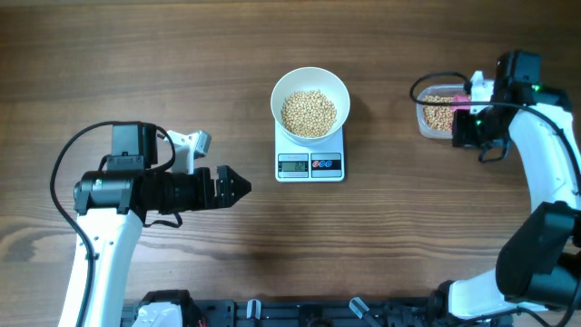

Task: Scoop item into bowl and weigh 150g on scale
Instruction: 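Push the pink scoop down into the soybeans with the right gripper, then drag the pink scoop through the soybeans and lift it filled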

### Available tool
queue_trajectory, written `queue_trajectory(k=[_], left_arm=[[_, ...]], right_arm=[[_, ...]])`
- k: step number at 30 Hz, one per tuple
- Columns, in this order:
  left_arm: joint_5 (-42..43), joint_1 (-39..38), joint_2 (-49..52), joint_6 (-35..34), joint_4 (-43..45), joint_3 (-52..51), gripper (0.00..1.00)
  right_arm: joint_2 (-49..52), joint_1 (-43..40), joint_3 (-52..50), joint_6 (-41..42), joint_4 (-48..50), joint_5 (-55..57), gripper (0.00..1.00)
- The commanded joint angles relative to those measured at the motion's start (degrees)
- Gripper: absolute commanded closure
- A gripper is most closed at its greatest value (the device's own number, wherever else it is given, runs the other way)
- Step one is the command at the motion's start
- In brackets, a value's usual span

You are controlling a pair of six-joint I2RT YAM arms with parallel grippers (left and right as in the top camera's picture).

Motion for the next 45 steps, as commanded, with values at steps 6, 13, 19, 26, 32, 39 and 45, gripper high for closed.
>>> queue_trajectory(k=[6,13,19,26,32,39,45], left_arm=[[0.00,0.15,0.48,1.09,-0.02,-0.24,0.00],[0.00,0.15,0.48,1.09,-0.02,-0.24,0.00],[0.00,0.15,0.48,1.09,-0.02,-0.24,0.00],[0.00,0.15,0.48,1.09,-0.02,-0.24,0.00],[0.00,0.15,0.48,1.09,-0.02,-0.24,0.00],[0.00,0.15,0.48,1.09,-0.02,-0.24,0.00],[0.00,0.15,0.48,1.09,-0.02,-0.24,0.00]], right_arm=[[1.70,0.66,-1.42,-0.46,0.55,-11.91,0.96],[1.73,0.24,-1.44,-0.37,1.62,-17.55,0.96],[2.03,-3.26,-1.46,-0.15,1.60,-23.19,0.96],[2.08,-8.61,-1.49,0.04,0.90,-30.03,0.96],[4.85,-14.51,-1.88,-0.33,-0.83,-36.24,0.96],[6.49,-21.00,-1.88,-3.67,-3.37,-47.71,0.96],[6.49,-21.70,-1.86,-4.81,-6.34,-49.90,0.96]])
